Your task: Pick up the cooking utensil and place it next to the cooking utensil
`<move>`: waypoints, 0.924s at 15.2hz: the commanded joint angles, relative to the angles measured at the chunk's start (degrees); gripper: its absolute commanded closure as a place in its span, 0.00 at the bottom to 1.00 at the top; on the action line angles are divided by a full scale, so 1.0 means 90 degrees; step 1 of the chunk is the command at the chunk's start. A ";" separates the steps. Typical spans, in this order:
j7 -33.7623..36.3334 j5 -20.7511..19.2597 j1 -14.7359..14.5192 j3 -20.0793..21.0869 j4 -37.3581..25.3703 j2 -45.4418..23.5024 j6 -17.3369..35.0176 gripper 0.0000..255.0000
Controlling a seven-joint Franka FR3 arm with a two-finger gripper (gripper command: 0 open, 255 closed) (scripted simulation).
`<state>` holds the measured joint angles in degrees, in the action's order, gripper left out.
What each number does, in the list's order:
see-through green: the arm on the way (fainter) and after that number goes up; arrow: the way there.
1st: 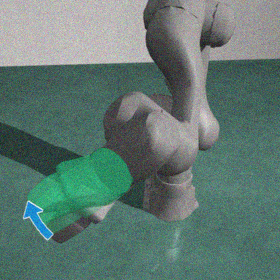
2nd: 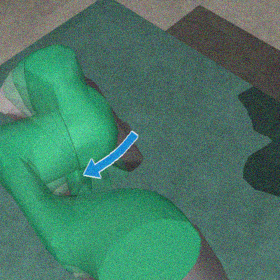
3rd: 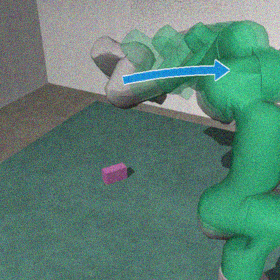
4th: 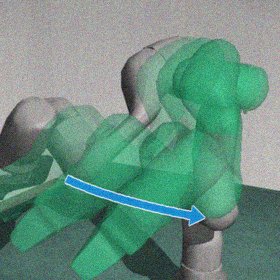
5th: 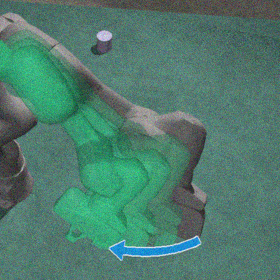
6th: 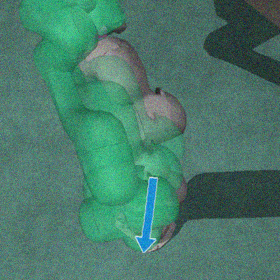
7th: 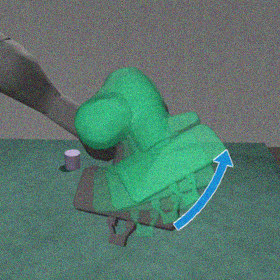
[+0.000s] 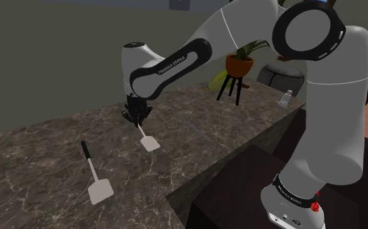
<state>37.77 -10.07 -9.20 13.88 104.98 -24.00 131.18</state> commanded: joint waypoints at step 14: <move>0.0021 -0.0035 -0.0005 -0.0020 0.0062 -0.0085 0.0147 0.00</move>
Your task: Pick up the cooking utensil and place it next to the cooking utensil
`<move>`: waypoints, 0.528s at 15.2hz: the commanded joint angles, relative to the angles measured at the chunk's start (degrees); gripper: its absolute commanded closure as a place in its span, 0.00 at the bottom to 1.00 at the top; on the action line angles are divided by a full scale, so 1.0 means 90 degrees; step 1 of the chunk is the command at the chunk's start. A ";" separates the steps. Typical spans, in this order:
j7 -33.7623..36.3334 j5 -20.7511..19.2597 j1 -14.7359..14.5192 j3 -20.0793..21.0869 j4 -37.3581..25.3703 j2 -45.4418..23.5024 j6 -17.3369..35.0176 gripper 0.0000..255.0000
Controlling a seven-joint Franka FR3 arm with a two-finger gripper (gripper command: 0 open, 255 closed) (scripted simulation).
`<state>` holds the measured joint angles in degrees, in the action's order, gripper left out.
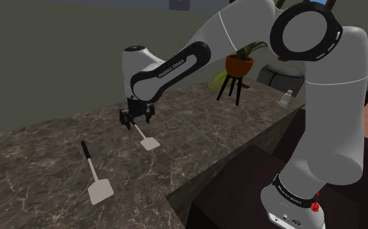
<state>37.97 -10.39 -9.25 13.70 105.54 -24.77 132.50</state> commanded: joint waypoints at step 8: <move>-0.0111 0.0177 0.0050 0.0092 -0.0161 0.0475 -0.0620 0.00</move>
<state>36.98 -8.82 -8.80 14.52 104.11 -20.53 127.01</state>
